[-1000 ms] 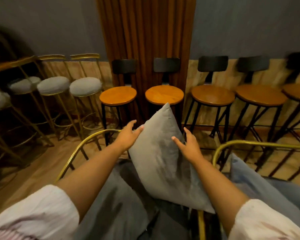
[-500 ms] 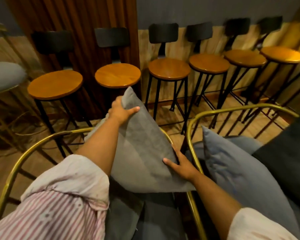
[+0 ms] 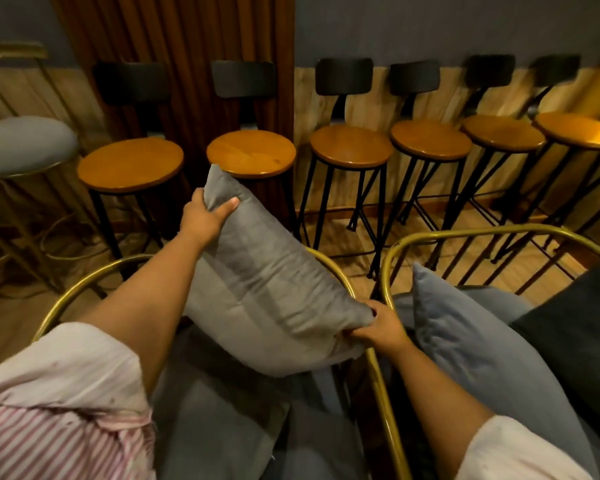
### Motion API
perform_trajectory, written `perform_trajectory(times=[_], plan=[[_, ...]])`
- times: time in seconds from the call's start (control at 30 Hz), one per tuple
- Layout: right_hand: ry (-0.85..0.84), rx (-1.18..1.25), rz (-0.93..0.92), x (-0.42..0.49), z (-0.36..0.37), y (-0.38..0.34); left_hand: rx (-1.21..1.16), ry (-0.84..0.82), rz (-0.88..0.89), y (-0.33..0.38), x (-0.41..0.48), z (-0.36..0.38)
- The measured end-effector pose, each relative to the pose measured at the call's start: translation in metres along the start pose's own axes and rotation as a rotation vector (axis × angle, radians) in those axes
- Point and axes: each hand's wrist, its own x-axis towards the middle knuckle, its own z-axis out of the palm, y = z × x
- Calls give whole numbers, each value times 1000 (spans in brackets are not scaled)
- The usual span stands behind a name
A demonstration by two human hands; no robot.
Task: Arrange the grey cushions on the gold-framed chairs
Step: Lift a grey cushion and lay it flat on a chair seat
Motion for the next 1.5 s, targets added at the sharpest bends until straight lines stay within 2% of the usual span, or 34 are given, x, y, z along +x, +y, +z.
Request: perform_trajectory(times=[0.1,0.23,0.37,0.47,0.63,0.8,0.87,0.97,1.03,1.13,1.23,1.4,1.5], plan=[[39,-4,-68,17,-33,-41,-17,140,19,26,-13,-33],[-16,66,-85,33,-75,-116,-46,306,77,58,-36,-91],[-50,156,-115,41,-80,-180,-20,417,-23,57,-53,-149],[-34,261,-124,44,-56,-193,10,461,-107,37,-65,-171],[-10,515,15,39,30,-143,-9,428,-319,-46,-92,-162],[55,741,112,40,74,-90,-76,374,-271,-76,-86,-141],[37,723,112,46,78,-79,-164,345,-262,-79,-78,-135],[-92,667,131,41,88,-63,-274,344,-240,-87,-74,-133],[-121,694,174,41,99,-45,-303,275,-238,-102,-72,-132],[-126,708,219,46,112,-20,-226,73,-222,-137,-85,-127],[-174,717,301,45,121,1,-77,-11,-355,-175,-105,-118],[-224,685,322,20,139,13,-61,-15,-433,-187,-121,-113],[-142,650,245,5,132,3,-65,52,-376,-165,-125,-111]])
